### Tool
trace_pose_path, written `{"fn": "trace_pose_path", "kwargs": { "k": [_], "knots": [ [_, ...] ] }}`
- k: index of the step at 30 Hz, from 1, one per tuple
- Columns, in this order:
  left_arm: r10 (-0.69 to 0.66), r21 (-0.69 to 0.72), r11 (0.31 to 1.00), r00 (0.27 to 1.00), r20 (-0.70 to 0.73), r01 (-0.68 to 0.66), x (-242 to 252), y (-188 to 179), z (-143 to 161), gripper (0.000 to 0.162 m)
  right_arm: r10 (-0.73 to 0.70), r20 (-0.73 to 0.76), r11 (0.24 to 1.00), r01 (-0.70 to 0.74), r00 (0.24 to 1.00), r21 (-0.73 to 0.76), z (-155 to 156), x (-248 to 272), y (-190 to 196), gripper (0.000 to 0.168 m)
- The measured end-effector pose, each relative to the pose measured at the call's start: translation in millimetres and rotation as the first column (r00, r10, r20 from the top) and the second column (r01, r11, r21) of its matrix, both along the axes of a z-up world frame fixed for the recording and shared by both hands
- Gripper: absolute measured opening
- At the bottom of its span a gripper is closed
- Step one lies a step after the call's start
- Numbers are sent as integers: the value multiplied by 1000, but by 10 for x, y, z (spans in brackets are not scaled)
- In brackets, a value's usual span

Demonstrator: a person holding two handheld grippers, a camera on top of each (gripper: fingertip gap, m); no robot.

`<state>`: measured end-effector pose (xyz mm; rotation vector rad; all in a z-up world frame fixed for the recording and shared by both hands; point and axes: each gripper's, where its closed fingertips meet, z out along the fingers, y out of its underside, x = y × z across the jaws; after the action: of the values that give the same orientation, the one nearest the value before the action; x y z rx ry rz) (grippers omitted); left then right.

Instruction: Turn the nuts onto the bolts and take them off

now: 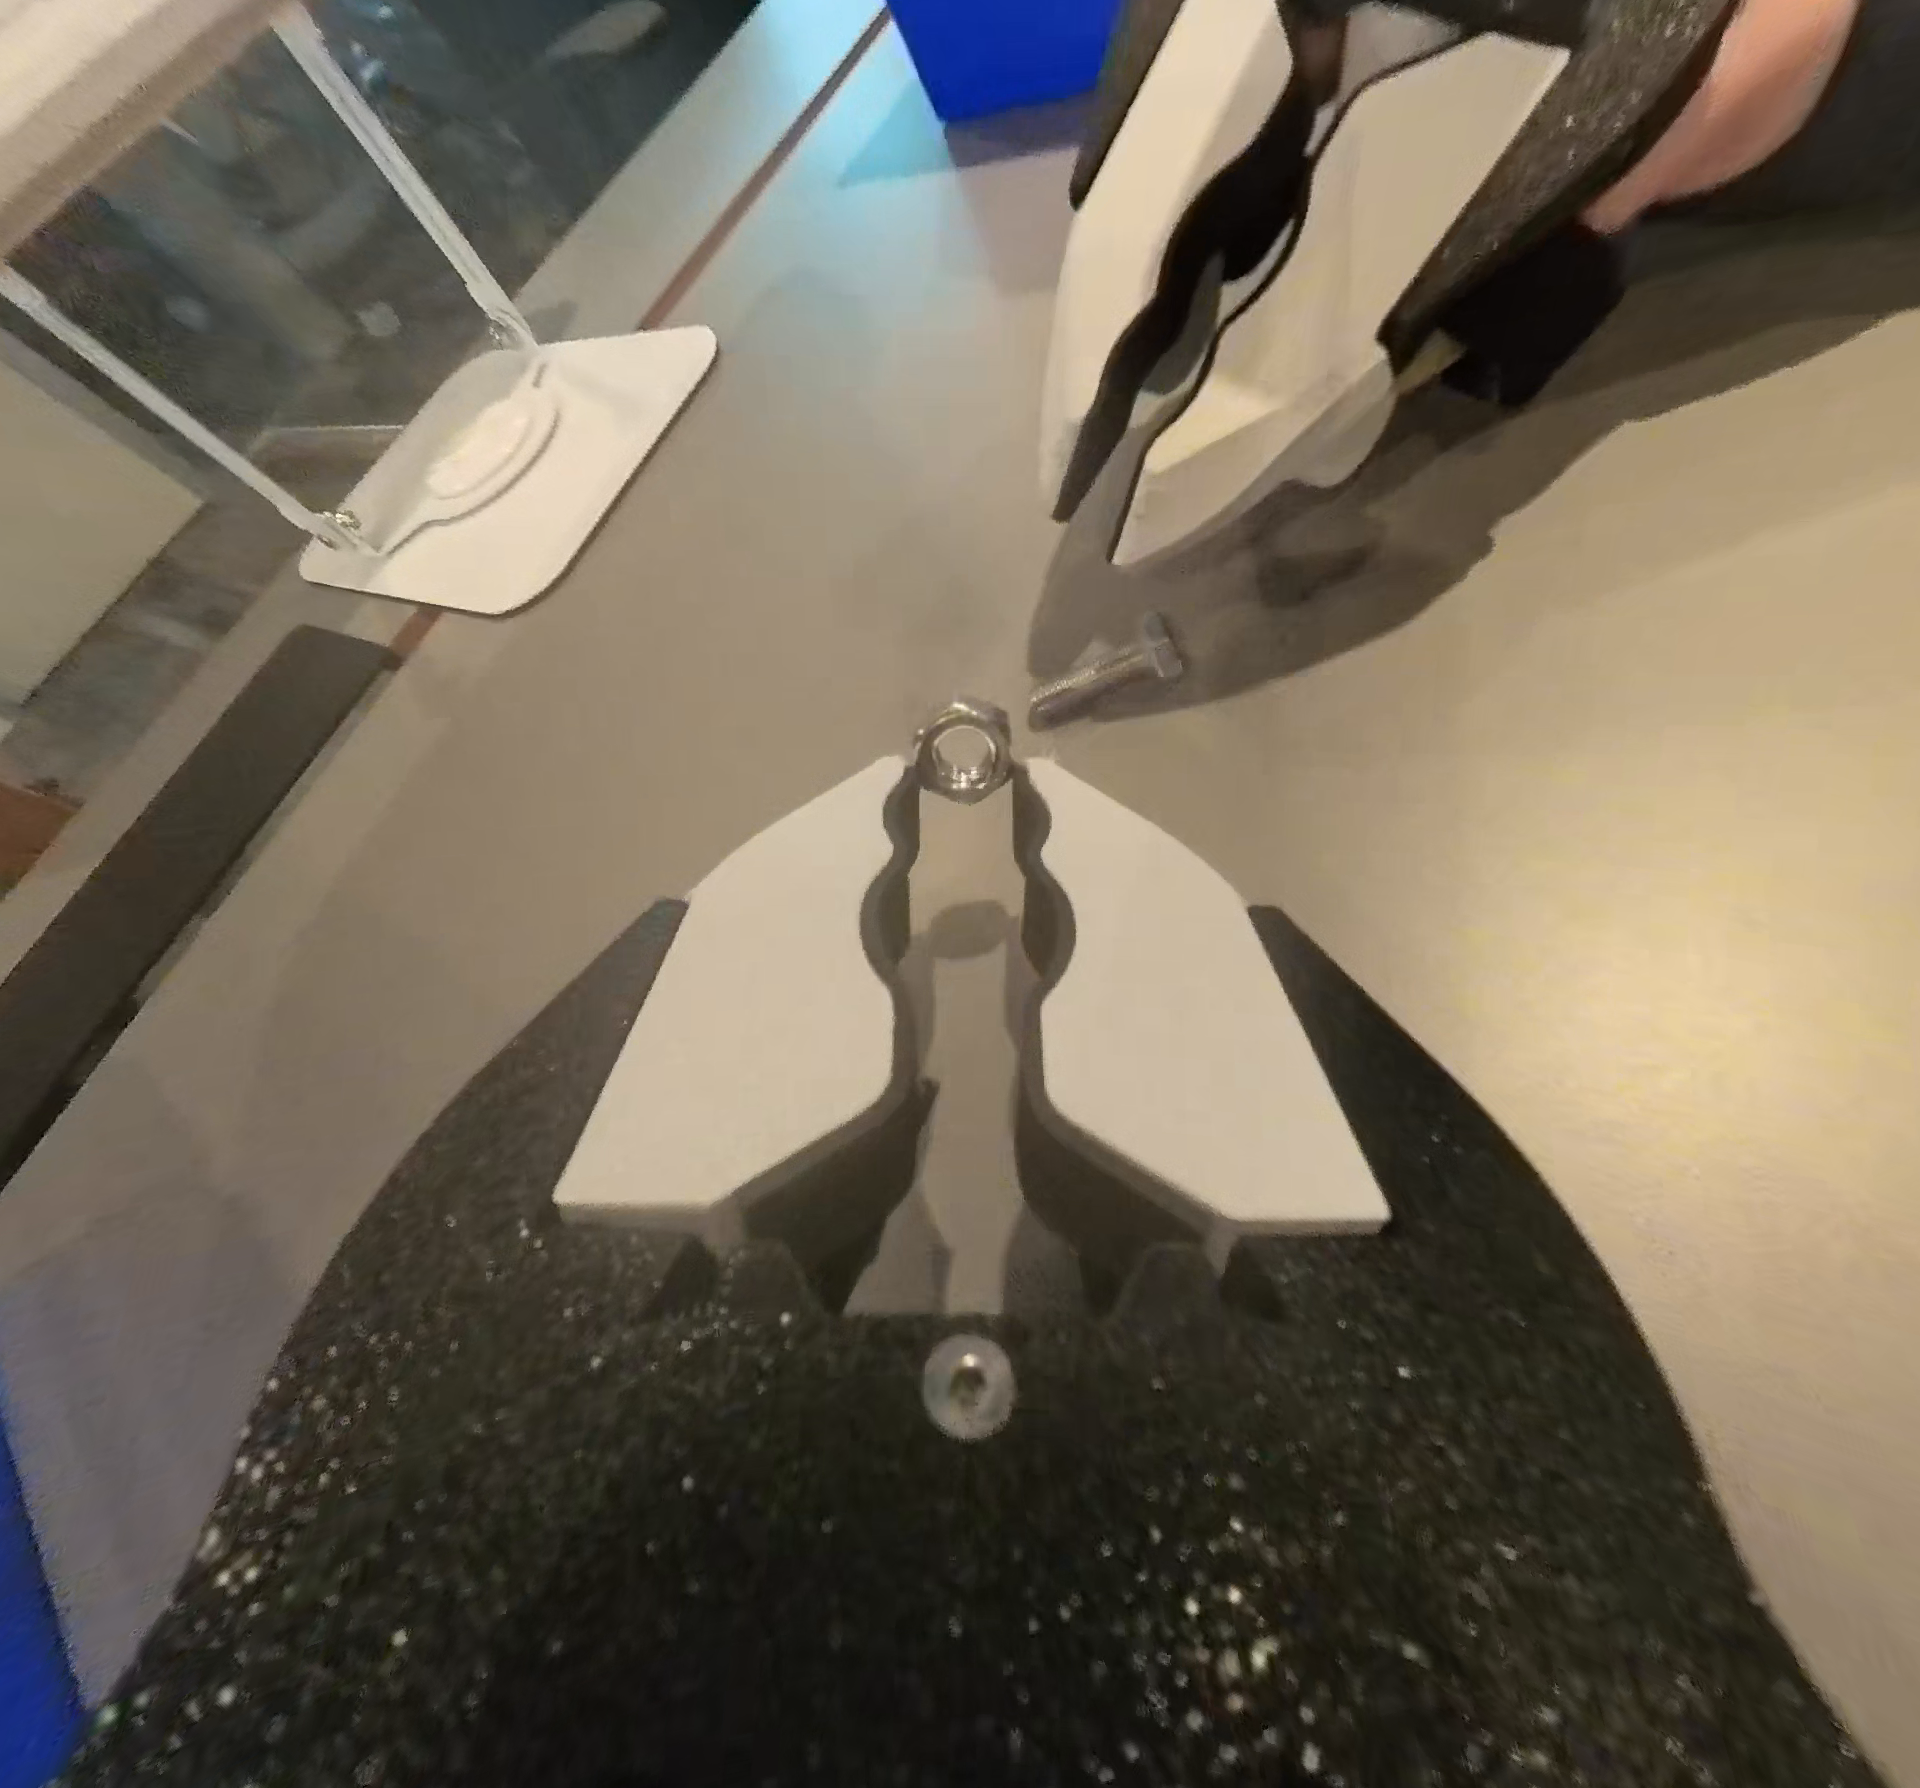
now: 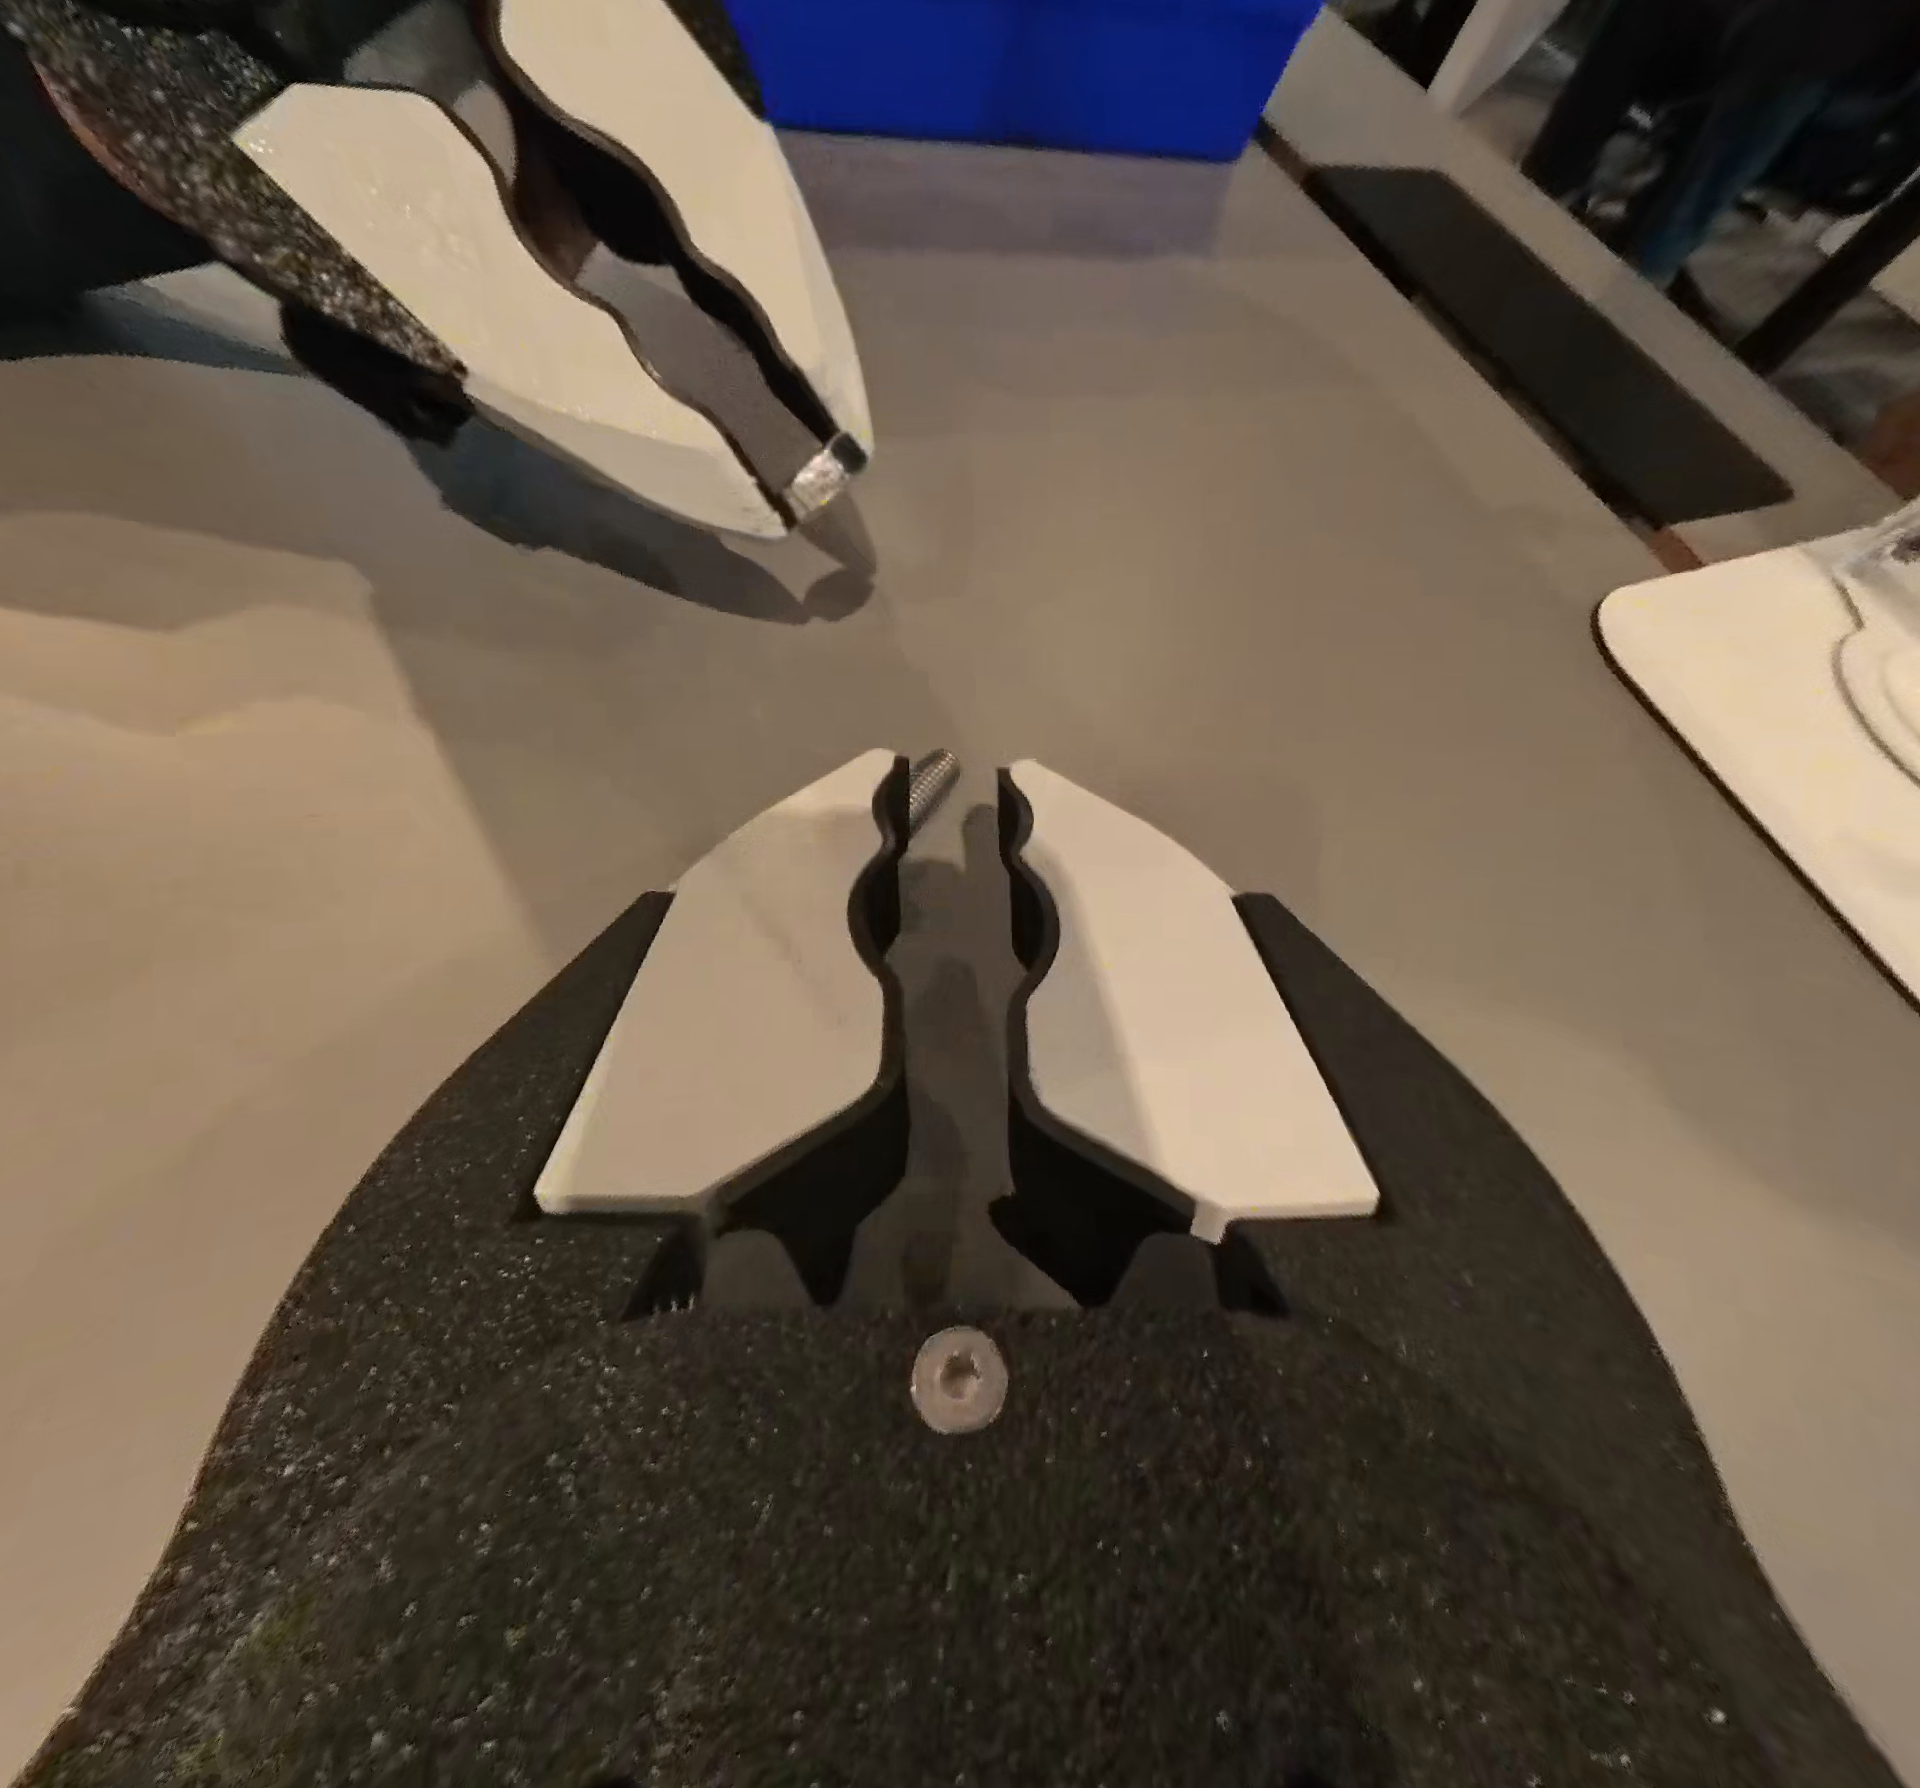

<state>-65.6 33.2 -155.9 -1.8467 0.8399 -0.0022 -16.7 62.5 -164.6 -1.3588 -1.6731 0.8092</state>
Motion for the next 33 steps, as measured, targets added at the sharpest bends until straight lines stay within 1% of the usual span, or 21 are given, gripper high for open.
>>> {"fn": "trace_pose_path", "kwargs": {
  "k": [2, 5, 8, 12, 17, 19, 23, 25, 26, 27, 30, 31, 33],
  "knots": [
    [4, -22, 1000, 1000, -19, -4, -25, -5, -45, 17, -8, 28, 1000, 8, 1000, -28, -23, -2, -4, 19],
    [-6, -86, 996, 1000, -8, 5, -4, -41, -90, 17, -10, 19, 999, 10, 1000, -42, -11, -25, -18, 19],
    [-25, -219, 975, 999, 23, 29, 56, -115, -221, 17, -12, 28, 999, 13, 1000, -41, -40, -16, -6, 20],
    [0, -310, 951, 1000, -8, -3, 26, -138, -389, 17, 10, 78, 998, -5, 997, -67, -101, -9, -58, 19],
    [28, -330, 944, 1000, -7, -29, 22, -129, -406, 18, -11, 154, 998, 20, 988, -58, -192, -13, -81, 22],
    [43, -340, 940, 999, 5, -39, 16, -122, -408, 25, -37, 194, 996, 52, 980, -76, -246, -14, -80, 27],
    [66, -344, 937, 998, 18, -56, -24, -106, -405, 40, -82, 231, 993, 98, 970, -61, -297, -31, -87, 30],
    [71, -338, 939, 997, 29, -57, -23, -96, -387, 43, -110, 244, 992, 121, 964, -33, -301, -33, -75, 29],
    [75, -331, 942, 996, 40, -57, -15, -86, -369, 44, -114, 253, 992, 125, 961, -29, -307, -30, -79, 25],
    [81, -320, 946, 995, 54, -59, -9, -73, -342, 44, -115, 263, 991, 128, 958, -30, -314, -23, -84, 18],
    [99, -280, 958, 988, 116, -63, 21, -33, -227, 44, -123, 270, 990, 135, 955, -27, -309, -7, -66, 17],
    [102, -263, 963, 984, 149, -60, 38, -20, -174, 44, -129, 261, 990, 137, 957, -13, -300, -2, -42, 16],
    [113, -220, 974, 965, 238, -60, 74, 16, -43, 43, -136, 197, 991, 134, 971, 23, -213, -14, 5, 14]
  ]
}}
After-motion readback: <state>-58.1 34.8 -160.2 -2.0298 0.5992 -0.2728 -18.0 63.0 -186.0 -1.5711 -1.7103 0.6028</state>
